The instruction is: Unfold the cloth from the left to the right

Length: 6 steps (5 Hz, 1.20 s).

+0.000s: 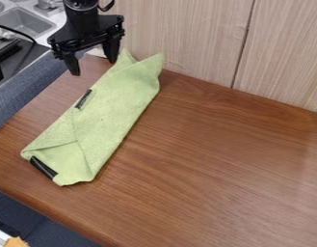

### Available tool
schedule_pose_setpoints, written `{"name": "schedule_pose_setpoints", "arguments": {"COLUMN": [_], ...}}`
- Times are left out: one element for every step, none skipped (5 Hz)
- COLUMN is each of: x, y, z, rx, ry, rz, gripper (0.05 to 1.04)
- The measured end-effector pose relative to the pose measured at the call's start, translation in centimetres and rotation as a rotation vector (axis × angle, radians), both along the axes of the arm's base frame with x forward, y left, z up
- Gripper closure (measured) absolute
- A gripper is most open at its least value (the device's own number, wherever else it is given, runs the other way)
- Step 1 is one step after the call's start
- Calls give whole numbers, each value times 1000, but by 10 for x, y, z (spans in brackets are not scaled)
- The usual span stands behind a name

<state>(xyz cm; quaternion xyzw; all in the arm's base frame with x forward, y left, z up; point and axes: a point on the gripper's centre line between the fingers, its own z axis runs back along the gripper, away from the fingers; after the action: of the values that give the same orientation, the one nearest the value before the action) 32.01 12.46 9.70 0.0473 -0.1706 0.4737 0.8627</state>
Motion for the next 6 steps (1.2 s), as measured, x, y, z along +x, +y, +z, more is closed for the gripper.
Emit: {"name": "schedule_pose_setpoints", "arguments": {"x": [-1,-5,-8,-13,-12,-13], "y": [-1,17,34,48,53,52], "z": [-11,-22,-36,-55,-73,-87], "rx": [-16,-53,-88,-112,-118,-105], "ry": [31,65,98,141,170,208], "rz": [-5,-17,-24,-18,-20,-31], "gripper": [83,83,83,83,83,83]}}
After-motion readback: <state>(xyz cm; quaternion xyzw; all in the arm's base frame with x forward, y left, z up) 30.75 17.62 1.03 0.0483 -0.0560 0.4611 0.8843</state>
